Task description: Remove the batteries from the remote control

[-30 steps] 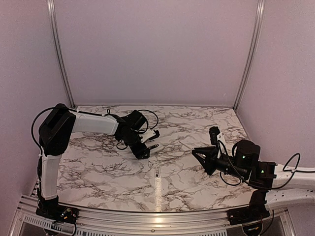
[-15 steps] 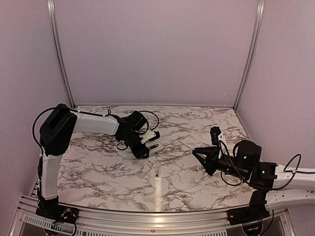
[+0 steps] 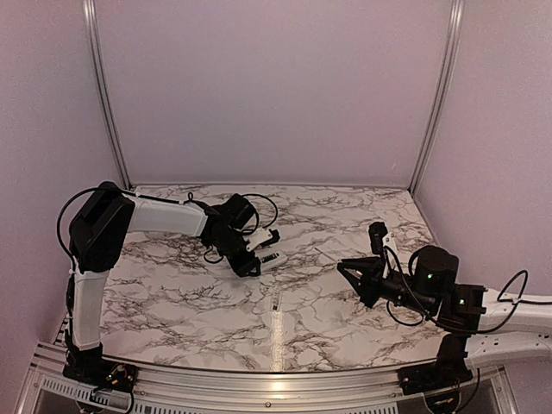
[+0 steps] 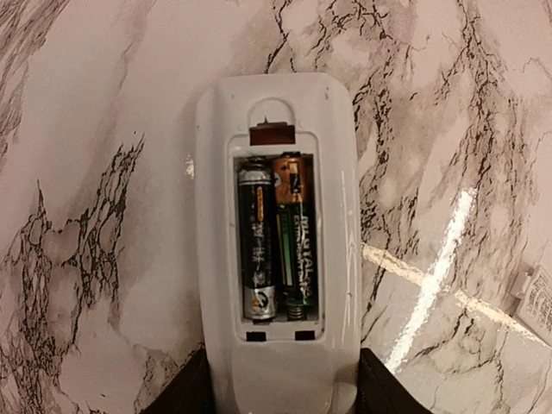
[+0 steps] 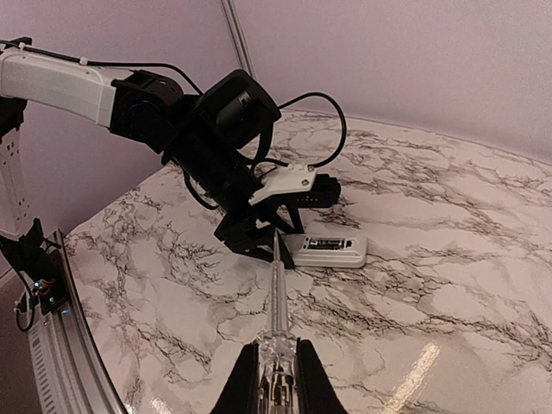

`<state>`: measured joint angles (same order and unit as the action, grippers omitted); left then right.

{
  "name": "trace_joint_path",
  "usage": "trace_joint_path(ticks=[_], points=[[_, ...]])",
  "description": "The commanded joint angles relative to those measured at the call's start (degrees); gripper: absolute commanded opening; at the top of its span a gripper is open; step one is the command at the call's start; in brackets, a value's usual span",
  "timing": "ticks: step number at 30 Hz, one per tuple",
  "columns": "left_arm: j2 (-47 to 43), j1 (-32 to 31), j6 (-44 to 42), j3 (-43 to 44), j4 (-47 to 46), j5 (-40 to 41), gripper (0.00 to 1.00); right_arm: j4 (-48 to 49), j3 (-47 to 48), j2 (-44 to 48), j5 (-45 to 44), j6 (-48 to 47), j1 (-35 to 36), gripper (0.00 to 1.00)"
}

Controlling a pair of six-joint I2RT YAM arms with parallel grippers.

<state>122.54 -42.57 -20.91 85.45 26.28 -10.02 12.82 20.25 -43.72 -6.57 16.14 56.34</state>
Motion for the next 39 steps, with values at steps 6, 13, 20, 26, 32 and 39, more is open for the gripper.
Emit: trace_joint_path(ticks=[6, 13, 20, 26, 32, 39], points=[[-7.61, -2.21, 1.14, -7.31, -6.37, 0.17, 0.00, -0.44, 0.39, 1.01, -1.31, -0.62, -0.35, 0.00], [-14.43, -5.08, 3.24, -15.43, -14.51, 3.51, 0.00, -0.89, 1.15, 1.20, -2.52, -0.27, -0.33, 0.00], [-18.36, -8.87, 4.89, -21.09, -19.25, 7.41, 0.00, -3.39, 3.96, -1.55, -1.34, 1.22, -0.35, 0.00], [-21.97, -10.23, 6.72, -26.08, -23.66, 8.17, 0.00, -9.68, 8.16, -3.94, -0.61, 2.92, -0.35, 0.00], [-24.75, -11.41, 9.71, -31.59, -32.58, 7.78, 0.00, -17.18, 13.27, -8.82, 1.70, 4.47, -0.35, 0.00], [-24.65, -12.98, 10.66, -34.07, -34.69, 7.60, 0.00, -21.94, 19.58, -17.62, 6.81, 4.22, -0.35, 0.00]])
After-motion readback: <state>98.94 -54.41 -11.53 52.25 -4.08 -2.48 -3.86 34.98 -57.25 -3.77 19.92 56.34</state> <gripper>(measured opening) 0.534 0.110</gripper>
